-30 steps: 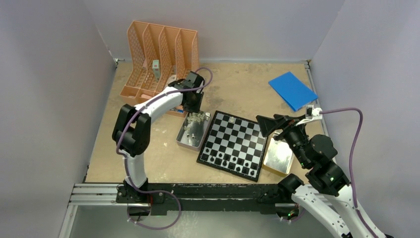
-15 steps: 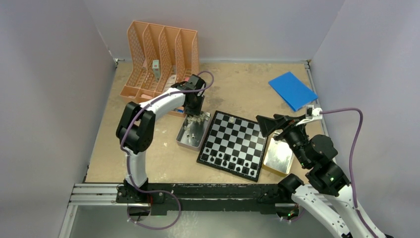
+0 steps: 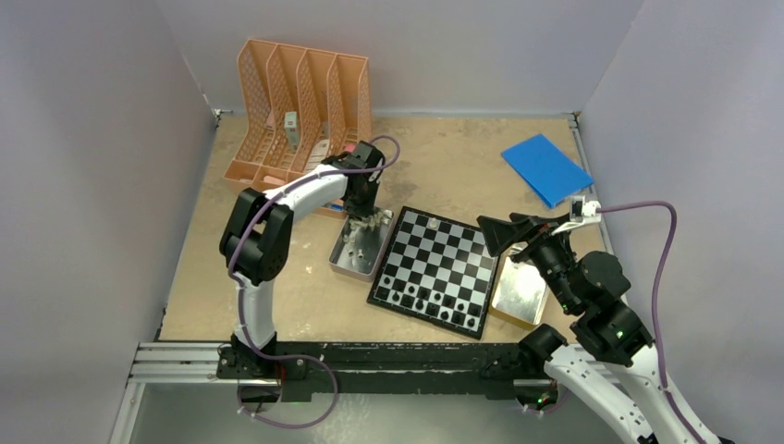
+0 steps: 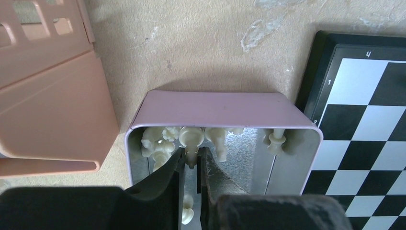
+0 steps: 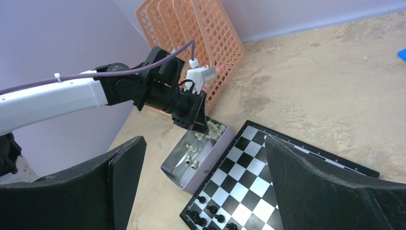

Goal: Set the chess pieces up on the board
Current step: Pick up the chess piece from the storage box, then place the chess piece on the chessboard.

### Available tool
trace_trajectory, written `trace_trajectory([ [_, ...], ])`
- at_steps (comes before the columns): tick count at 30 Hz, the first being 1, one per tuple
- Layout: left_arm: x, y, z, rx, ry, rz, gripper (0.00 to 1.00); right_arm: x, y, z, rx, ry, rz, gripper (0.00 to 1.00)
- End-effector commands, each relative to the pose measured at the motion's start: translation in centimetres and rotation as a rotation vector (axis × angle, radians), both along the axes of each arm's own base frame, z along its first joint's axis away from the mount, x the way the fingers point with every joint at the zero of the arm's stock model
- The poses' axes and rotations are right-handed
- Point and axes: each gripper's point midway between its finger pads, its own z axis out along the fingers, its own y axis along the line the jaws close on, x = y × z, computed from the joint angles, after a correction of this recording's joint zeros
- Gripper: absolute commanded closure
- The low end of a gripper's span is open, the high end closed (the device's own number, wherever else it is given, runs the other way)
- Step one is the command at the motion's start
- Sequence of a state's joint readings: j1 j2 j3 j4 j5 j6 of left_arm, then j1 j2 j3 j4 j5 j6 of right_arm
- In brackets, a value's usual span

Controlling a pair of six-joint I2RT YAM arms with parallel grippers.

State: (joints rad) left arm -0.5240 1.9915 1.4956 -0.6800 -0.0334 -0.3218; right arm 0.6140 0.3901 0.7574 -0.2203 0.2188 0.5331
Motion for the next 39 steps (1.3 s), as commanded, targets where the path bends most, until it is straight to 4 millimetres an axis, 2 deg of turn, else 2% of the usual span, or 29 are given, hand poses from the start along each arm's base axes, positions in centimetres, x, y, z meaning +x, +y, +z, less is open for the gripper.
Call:
trace_trajectory([
  [1, 0.8, -0.1, 3.6, -0.03, -0.058, 0.001, 0.92, -0.2, -0.3, 2.4, 0.034, -0.069, -0.005, 0.04],
  [9, 0.6, -0.7, 8.0, -0.079, -0.096, -0.046, 0.93, -0.2, -0.3, 2.6, 0.031, -0.078, -0.004, 0.04],
  [13, 0.0, -2.6, 10.4, -0.14, -0.115, -0.102, 0.93, -0.3, -0.4, 2.7, 0.04, -0.085, -0.005, 0.04],
  [17, -1.0, -5.8, 11.7, -0.124, -0.141, -0.165, 0.93, -0.4, -0.5, 3.1, 0.043, -0.089, -0.005, 0.04],
  [23, -2.6, -11.9, 11.9, -0.126, -0.141, -0.274, 0.92, -0.9, -1.2, 4.3, 0.06, -0.109, -0.023, 0.04],
  [30, -3.1, -18.1, 12.4, -0.188, -0.178, -0.346, 0.92, -2.6, -2.5, 7.1, 0.102, -0.166, -0.03, 0.05],
  [39, -3.7, -22.6, 10.7, -0.23, -0.198, -0.404, 0.92, -4.8, -4.6, 9.5, 0.174, -0.239, -0.059, 0.05],
])
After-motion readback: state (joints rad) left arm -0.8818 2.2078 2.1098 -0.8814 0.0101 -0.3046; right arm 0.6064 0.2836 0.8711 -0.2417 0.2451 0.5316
